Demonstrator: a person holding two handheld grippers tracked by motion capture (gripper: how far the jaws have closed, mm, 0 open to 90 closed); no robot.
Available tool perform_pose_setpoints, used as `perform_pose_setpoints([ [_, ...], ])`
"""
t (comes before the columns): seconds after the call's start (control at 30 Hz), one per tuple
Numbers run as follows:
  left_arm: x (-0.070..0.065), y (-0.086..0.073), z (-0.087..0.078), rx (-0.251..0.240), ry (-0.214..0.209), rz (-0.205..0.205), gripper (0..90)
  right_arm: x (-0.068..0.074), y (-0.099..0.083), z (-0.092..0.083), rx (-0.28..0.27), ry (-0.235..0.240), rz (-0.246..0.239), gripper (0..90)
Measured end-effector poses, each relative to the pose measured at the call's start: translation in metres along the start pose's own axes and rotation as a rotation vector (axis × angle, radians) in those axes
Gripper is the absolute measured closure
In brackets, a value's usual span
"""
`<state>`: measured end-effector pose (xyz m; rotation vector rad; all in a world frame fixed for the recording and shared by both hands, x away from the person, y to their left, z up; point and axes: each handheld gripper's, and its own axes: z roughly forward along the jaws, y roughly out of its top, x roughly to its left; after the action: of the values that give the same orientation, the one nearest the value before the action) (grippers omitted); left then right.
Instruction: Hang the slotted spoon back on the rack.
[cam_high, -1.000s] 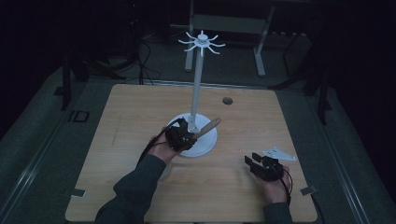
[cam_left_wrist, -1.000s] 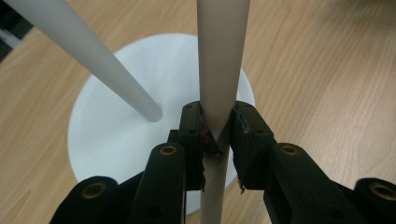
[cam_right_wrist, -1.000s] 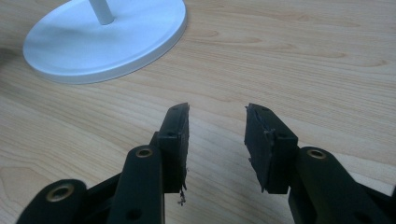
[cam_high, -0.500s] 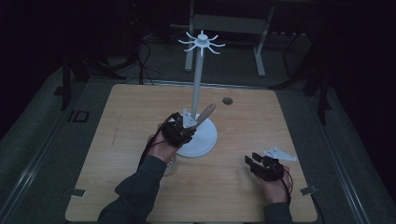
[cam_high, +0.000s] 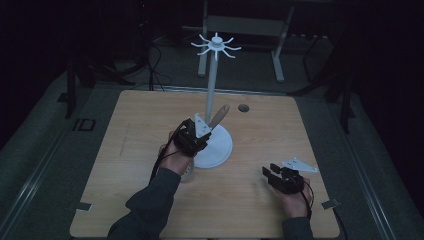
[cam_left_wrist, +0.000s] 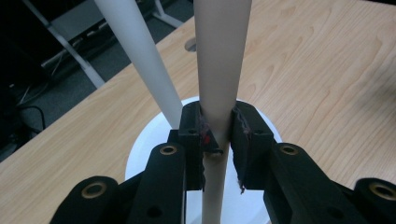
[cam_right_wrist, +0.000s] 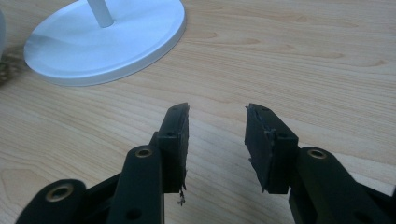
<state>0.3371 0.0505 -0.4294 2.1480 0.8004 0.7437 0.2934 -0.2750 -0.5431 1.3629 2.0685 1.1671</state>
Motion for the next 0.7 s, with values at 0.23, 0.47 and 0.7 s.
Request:
perform_pose_setpoints([
  [0.23,-0.001,0.006,-0.004,-0.038,0.012,-0.031,75.2,0.0,0.0,0.0,0.0,0.0,0.001,59.4],
  [0.47,-0.003,0.012,-0.009,-0.085,0.029,-0.046,75.2,0.0,-0.001,0.0,0.0,-0.003,0.003,59.3],
  [0.7,-0.006,0.016,-0.012,-0.11,0.028,-0.043,75.3,0.0,-0.001,0.0,-0.001,-0.005,0.002,59.1],
])
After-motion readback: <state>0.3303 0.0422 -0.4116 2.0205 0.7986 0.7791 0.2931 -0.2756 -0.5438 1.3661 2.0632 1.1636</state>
